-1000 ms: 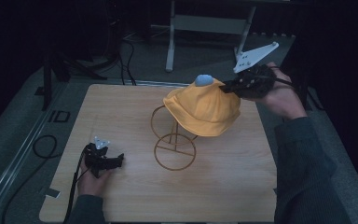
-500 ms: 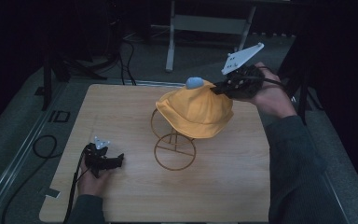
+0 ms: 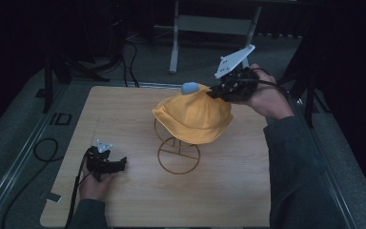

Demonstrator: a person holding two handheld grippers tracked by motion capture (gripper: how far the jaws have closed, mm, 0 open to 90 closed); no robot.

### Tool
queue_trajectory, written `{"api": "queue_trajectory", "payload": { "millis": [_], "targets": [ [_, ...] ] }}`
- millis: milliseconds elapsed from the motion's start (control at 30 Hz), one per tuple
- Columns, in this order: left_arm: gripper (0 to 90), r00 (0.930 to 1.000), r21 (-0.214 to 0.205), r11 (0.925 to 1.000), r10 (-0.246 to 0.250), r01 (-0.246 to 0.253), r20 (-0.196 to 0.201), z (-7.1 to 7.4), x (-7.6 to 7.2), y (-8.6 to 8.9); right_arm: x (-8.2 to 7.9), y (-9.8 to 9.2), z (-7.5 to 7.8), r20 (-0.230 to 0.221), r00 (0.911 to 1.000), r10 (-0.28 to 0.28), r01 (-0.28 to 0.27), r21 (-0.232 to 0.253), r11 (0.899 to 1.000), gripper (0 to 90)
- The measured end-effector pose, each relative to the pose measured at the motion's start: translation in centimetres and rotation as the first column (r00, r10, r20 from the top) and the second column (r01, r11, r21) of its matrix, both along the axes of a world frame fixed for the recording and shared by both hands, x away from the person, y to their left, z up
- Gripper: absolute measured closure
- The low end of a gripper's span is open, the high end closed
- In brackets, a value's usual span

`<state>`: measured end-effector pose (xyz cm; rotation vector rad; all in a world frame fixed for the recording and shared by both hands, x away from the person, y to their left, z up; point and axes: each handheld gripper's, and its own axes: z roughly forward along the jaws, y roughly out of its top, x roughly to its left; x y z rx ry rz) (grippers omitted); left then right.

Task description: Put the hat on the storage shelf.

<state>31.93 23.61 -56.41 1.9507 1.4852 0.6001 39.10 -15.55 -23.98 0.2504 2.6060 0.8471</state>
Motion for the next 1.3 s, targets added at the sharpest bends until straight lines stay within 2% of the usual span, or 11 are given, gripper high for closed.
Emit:
{"api": "queue_trajectory", "payload": {
  "millis": [333,700,1033,1133,1300],
  "targets": [
    [7.7,1.0,0.001,1.0,0.0,0.0,0.001,0.0,0.0,0.0,-0.1,2.2,0.1,0.002,0.9995,0.033,-0.033,-0.02,0.999,84.8],
    [7.7,1.0,0.001,1.0,0.001,-0.001,0.001,0.0,0.0,0.0,-0.1,5.1,-1.0,-0.013,0.9972,0.073,-0.074,-0.06,0.995,83.6],
    [7.7,1.0,0.0,1.0,0.0,0.0,0.001,0.0,0.0,0.0,0.1,6.8,-2.1,-0.053,0.9956,0.078,-0.081,-0.069,0.994,70.8],
    [7.7,1.0,0.0,1.0,0.0,0.0,0.001,0.0,0.0,0.0,0.2,6.9,-2.4,-0.065,0.9947,0.08,-0.084,-0.072,0.994,69.4],
    [7.7,1.0,0.0,1.0,0.0,0.0,0.001,0.0,0.0,0.0,0.0,7.0,-2.8,-0.094,0.991,0.096,-0.105,-0.096,0.99,72.4]
  ]
}}
